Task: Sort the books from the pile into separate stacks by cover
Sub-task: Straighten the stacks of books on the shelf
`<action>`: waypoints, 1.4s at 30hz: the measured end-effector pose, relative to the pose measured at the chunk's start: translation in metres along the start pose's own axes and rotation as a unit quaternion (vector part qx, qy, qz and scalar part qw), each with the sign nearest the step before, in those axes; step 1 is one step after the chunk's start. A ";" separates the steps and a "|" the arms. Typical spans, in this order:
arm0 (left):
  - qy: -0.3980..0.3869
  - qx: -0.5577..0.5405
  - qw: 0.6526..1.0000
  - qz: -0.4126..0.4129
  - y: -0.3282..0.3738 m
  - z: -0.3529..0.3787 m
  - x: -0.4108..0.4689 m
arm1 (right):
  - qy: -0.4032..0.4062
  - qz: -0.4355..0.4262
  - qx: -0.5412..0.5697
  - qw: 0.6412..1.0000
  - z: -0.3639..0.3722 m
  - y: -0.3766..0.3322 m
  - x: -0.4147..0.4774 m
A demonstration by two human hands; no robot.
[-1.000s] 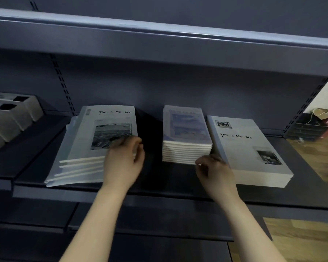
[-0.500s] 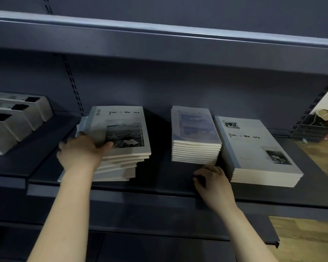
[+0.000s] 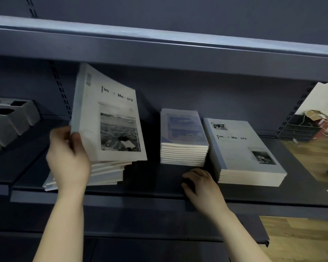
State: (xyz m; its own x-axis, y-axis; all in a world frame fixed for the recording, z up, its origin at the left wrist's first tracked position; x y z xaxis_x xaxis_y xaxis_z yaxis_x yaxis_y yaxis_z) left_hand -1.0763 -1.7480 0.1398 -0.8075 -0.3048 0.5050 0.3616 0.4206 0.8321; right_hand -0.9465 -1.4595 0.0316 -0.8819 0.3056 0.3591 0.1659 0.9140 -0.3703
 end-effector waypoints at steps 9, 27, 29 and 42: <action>-0.055 -0.270 0.957 -0.091 0.026 0.048 -0.028 | 0.013 0.071 0.239 0.968 -0.047 0.007 0.009; -0.277 -0.288 0.912 -0.095 0.116 0.168 -0.172 | 0.157 0.258 0.508 0.807 -0.148 0.116 -0.008; -0.309 -0.268 0.910 -0.071 0.115 0.176 -0.179 | 0.180 0.266 0.489 0.811 -0.154 0.131 -0.011; -0.334 0.099 0.911 0.220 0.056 0.215 -0.215 | 0.124 0.308 0.323 0.886 -0.156 0.191 -0.016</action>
State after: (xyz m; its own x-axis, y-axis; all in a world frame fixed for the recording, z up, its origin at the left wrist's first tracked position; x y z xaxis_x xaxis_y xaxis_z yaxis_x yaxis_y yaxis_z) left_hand -0.9827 -1.4747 0.0283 -0.7321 0.4907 0.4725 0.6810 0.5428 0.4915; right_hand -0.8320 -1.2479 0.0890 -0.5743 0.8160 0.0648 0.2247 0.2333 -0.9461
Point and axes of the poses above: each hand's wrist, its own x-axis towards the middle knuckle, its own z-axis out of the palm, y = z × x, the point moved 6 cm from there along x, towards the middle knuckle, and after that the axes turned 3 degrees about y, right-handed, at the moved point
